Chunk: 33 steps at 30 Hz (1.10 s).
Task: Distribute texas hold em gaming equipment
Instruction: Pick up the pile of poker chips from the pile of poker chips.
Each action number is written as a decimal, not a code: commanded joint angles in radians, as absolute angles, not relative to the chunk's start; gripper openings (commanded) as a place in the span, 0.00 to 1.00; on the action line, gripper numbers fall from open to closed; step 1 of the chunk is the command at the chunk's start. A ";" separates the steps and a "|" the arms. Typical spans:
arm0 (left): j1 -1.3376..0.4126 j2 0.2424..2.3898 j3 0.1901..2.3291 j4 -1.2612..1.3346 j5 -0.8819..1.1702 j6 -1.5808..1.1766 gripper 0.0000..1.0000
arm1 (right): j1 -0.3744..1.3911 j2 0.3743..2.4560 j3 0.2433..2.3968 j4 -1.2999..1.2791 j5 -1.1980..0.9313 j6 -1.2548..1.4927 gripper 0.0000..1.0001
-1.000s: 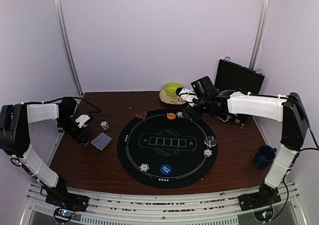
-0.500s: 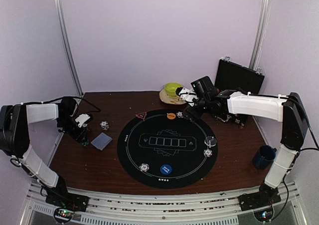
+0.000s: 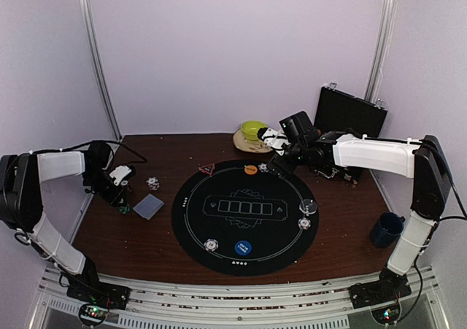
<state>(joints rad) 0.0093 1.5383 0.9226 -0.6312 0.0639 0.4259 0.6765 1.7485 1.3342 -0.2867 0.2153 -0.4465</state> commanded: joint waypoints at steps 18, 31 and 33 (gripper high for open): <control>-0.043 1.393 0.939 -0.674 0.092 0.402 0.25 | 0.683 1.720 1.318 -0.269 0.249 -0.452 1.00; -0.298 1.447 1.074 -0.744 0.109 0.461 0.27 | 0.593 1.696 1.306 -0.258 0.221 -0.461 1.00; -0.314 1.476 1.091 -0.758 0.143 0.482 0.27 | 0.591 1.693 1.302 -0.253 0.220 -0.464 1.00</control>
